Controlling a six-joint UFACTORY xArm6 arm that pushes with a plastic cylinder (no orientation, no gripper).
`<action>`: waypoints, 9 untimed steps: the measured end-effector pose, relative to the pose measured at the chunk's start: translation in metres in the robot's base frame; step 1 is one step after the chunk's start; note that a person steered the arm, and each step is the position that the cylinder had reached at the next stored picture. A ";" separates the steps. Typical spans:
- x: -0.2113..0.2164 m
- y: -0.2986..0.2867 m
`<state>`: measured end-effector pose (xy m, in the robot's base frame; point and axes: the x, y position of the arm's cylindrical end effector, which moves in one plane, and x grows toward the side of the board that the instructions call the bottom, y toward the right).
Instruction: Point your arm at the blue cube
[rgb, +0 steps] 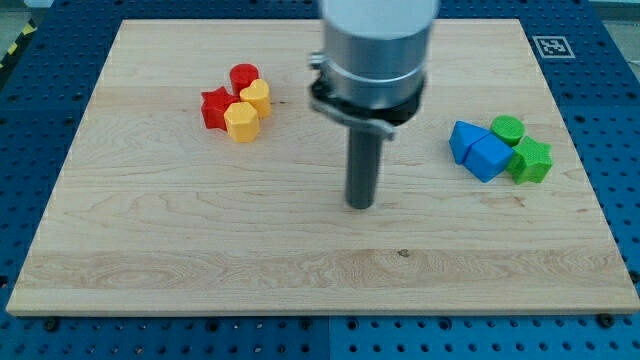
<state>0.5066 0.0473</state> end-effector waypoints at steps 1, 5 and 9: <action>0.000 0.016; 0.002 0.156; -0.015 0.154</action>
<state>0.4914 0.2008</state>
